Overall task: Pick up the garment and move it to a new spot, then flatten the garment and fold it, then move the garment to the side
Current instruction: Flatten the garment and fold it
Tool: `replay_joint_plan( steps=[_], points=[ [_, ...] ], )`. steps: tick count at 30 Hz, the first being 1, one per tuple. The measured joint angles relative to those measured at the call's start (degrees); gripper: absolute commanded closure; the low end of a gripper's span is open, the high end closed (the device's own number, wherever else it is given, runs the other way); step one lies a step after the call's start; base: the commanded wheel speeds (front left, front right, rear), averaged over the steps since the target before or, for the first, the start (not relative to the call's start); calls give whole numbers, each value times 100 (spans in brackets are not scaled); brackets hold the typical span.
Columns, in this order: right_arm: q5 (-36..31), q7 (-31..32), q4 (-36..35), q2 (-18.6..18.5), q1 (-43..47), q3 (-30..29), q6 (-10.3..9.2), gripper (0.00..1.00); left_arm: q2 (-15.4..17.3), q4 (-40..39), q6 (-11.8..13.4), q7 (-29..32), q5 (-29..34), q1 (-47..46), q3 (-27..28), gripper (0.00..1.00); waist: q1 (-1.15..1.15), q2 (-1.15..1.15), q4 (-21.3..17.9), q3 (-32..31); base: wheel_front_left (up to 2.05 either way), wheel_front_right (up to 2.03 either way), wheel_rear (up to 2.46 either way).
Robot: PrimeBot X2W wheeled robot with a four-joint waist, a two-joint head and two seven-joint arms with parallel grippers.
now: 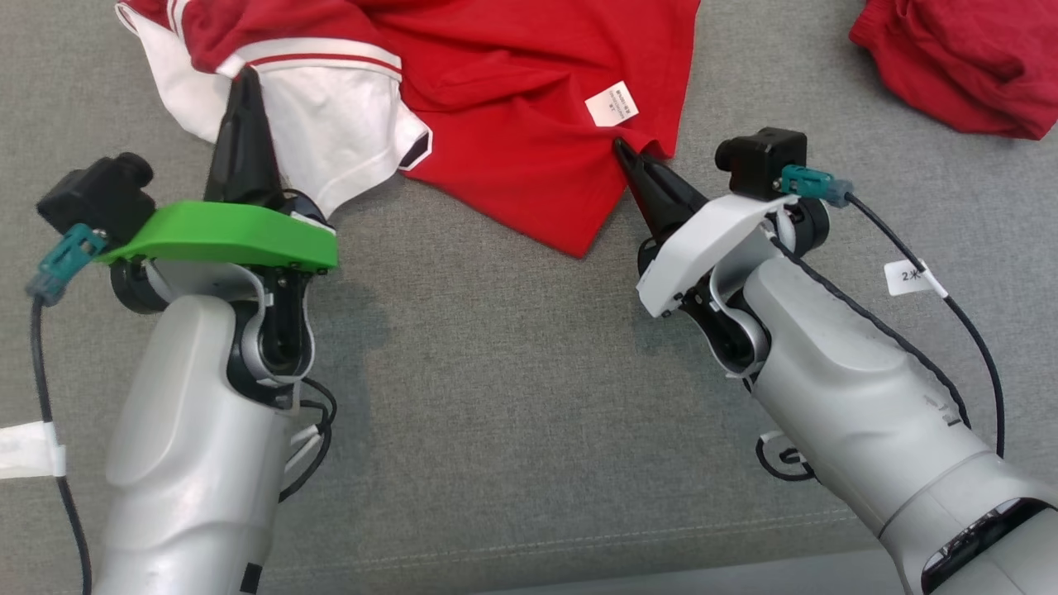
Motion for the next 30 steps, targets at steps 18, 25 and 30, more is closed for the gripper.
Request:
replay_joint_plan(
  steps=[18,25,30],
  points=[
    [-691,-49,-1829,-876,-1082,-1256,-40,100,-7,-1567,-58,16,-1289,-460,1356,100,0,0,-337,-650,0,0,0],
    [-781,-51,-2595,-1053,-616,-1638,-85,100,-11,-2396,-75,182,-1671,-458,1524,100,0,0,-493,-1066,0,0,0],
    [-783,-51,-2963,-1251,-18,-1699,-127,100,2,-3110,37,391,-1863,-433,1661,100,0,0,-624,-1380,0,0,0]
  ],
)
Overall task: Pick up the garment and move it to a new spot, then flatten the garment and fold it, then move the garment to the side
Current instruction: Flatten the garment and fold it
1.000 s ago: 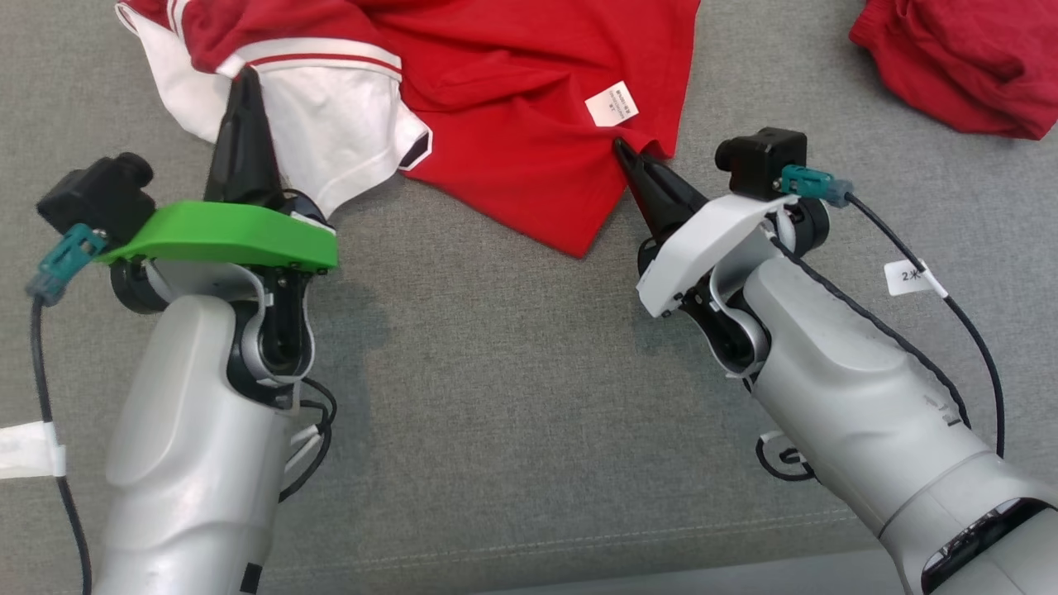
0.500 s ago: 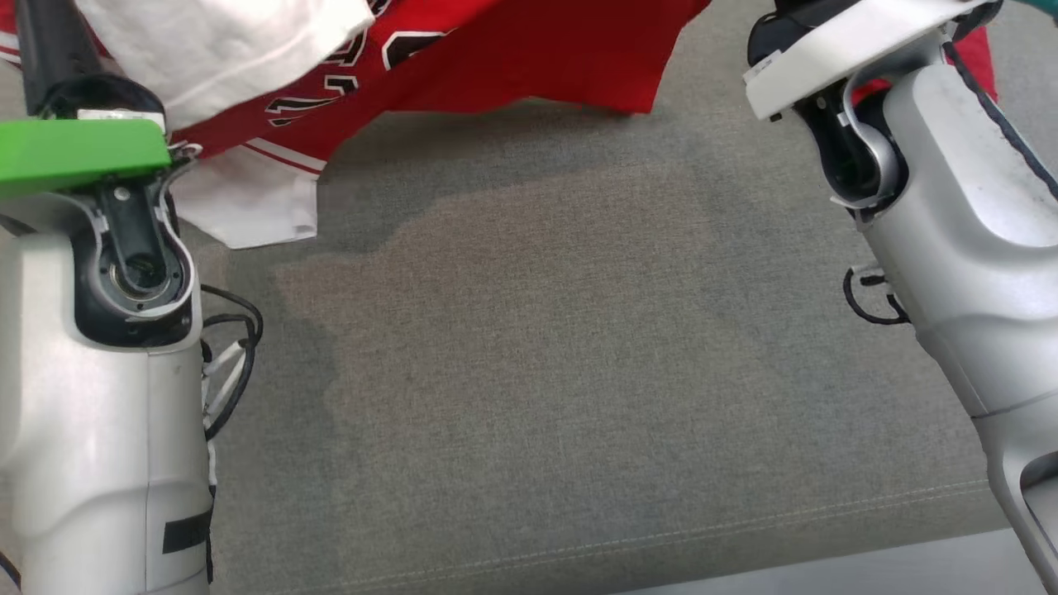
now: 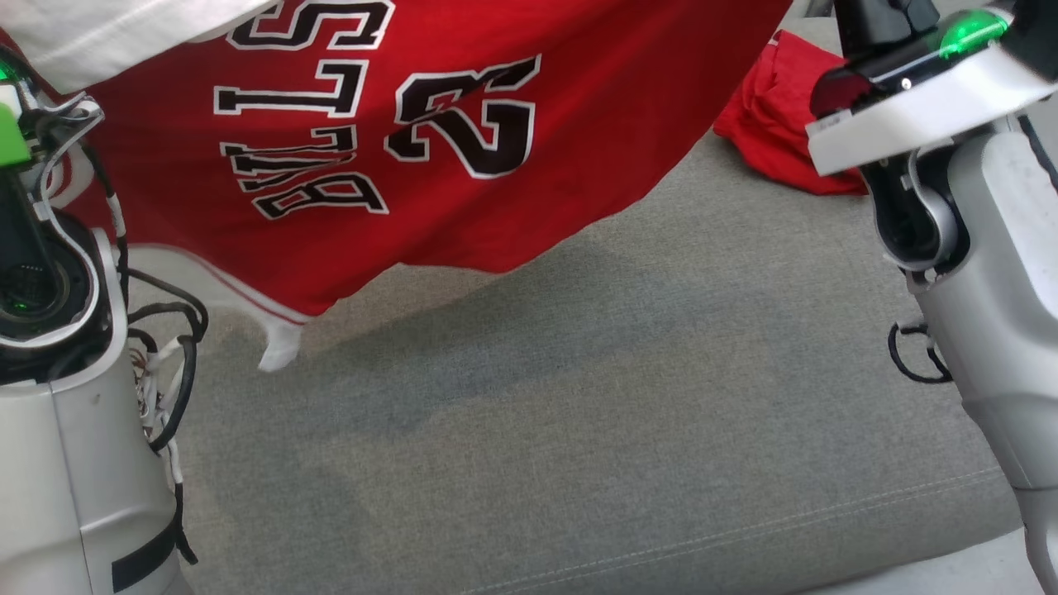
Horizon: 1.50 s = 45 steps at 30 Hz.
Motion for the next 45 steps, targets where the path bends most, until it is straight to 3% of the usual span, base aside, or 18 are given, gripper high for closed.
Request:
replay_joint_plan(
  steps=[4,7,14,19,25,30,35,37,38,39,40,41,43,45],
  points=[
    [85,3,-46,-172,539,101,0,100,40,-334,255,366,-27,171,-53,100,0,0,-148,-185,0,0,0],
    [357,174,-47,-149,820,168,14,100,29,-159,381,664,-27,441,-177,100,0,0,-281,-232,0,0,0],
    [658,736,344,29,964,550,153,100,18,1013,422,1136,367,1092,-380,100,0,0,-417,-8,0,0,0],
    [666,1046,797,199,708,776,203,100,48,2237,417,1277,873,1081,-133,100,0,0,-435,335,0,0,0],
    [553,1215,1145,389,87,901,205,100,47,2869,417,1230,1180,135,271,100,0,0,-463,790,0,0,0],
    [489,1213,1338,520,-199,945,246,100,44,2874,417,1239,1185,-747,165,100,0,0,-502,1185,0,0,0],
    [444,1170,1541,631,-349,1007,254,100,59,3122,416,1234,1456,-1028,-9,81,0,0,-541,1487,0,0,0],
    [428,1117,1657,712,-425,1044,255,100,97,3281,417,1159,1484,-1088,1,68,0,0,-565,1623,0,0,0],
    [421,1084,1706,753,-464,1058,256,100,109,3355,417,1105,1493,-1113,5,58,0,0,-577,1685,0,0,0],
    [408,1054,1760,793,-502,1073,266,100,124,3416,416,1057,1513,-1135,7,26,0,0,-590,1744,0,0,0],
    [396,1011,1828,825,-543,1098,271,100,130,3497,416,1000,1521,-1160,4,0,0,0,-604,1795,0,0,0],
    [374,981,1887,850,-571,1118,272,100,133,3573,416,975,1522,-1179,-7,0,0,0,-618,1841,0,0,0],
    [334,905,1983,868,-600,1148,289,89,138,3667,398,907,1533,-1191,-36,0,0,0,-646,1911,0,0,0],
    [292,814,2075,866,-627,1178,302,29,140,3726,313,808,1568,-1194,-37,0,0,0,-667,1956,0,0,0]
  ],
)
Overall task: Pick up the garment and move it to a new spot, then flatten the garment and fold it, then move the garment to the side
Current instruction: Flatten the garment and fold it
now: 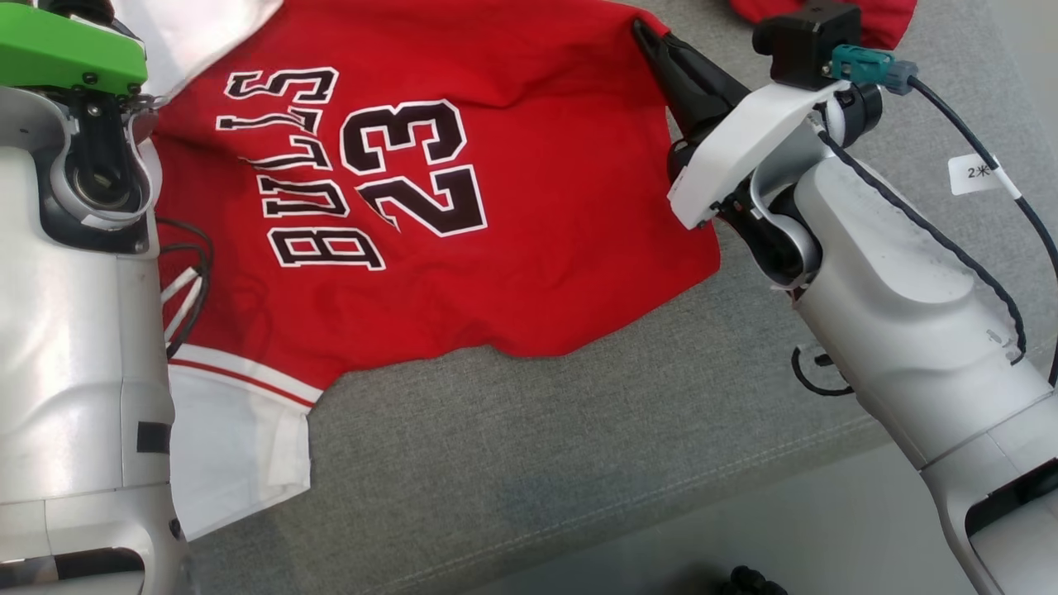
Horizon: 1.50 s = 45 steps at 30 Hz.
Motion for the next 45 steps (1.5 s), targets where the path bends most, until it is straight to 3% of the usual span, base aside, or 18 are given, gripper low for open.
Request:
replay_joint_plan(
  steps=[1,14,21,34,45],
  points=[
    [-42,-25,43,-10,-23,21,1,0,3,12,-22,-65,48,-1,-12,0,0,0,-5,14,0,0,0],
    [-158,-522,548,-223,-4,23,4,0,436,99,-787,-486,297,87,-154,0,0,0,172,-194,0,0,0],
    [-145,-719,555,-391,451,-19,29,0,426,-7,-1161,-583,236,1087,-282,0,0,0,250,-455,0,0,0],
    [160,-811,-89,-730,1777,-746,-57,0,241,-410,-1192,-780,170,3164,-365,0,0,0,535,-1170,0,0,0],
    [167,-812,-945,-1012,2833,-1383,-311,0,537,-1101,-1146,-314,453,4415,-716,0,0,0,822,-1517,0,0,0]
  ],
)
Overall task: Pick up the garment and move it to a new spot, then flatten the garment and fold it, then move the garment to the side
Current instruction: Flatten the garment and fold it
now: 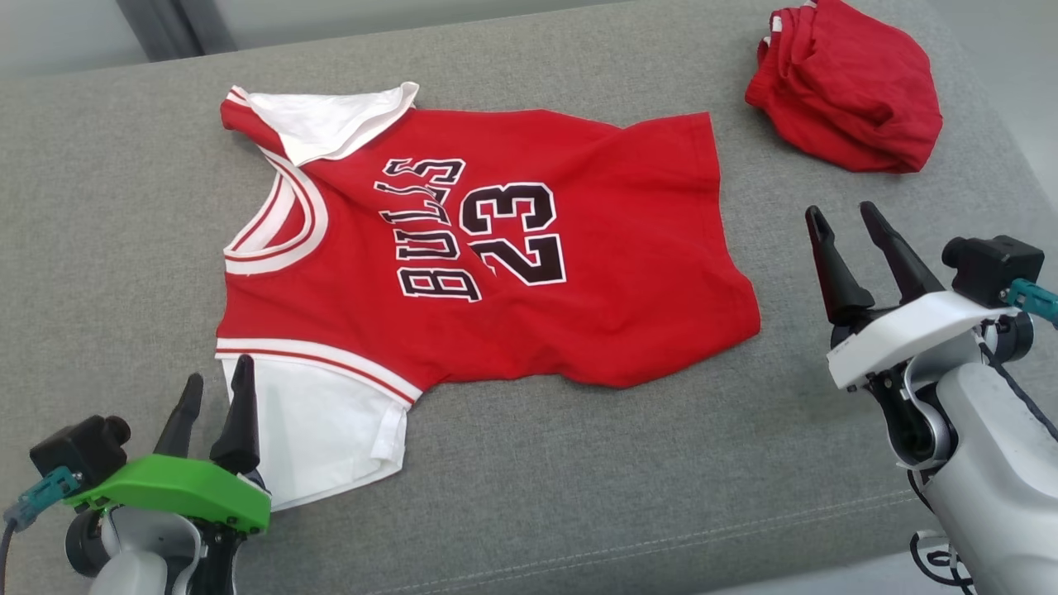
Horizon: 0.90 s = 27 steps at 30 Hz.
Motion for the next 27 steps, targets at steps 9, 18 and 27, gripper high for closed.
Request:
replay_joint_plan(
  steps=[9,18,27],
  points=[
    [-23,0,-514,65,380,-21,-48,0,96,-345,175,252,-21,560,10,0,0,0,53,-21,0,0,0],
    [-107,0,-859,21,580,-130,-107,0,204,-519,293,546,68,806,-154,0,0,0,-24,64,0,0,0],
    [-151,0,-1085,15,685,-176,-109,0,304,-553,499,681,190,934,-189,0,0,0,-46,111,0,0,0]
  ],
)
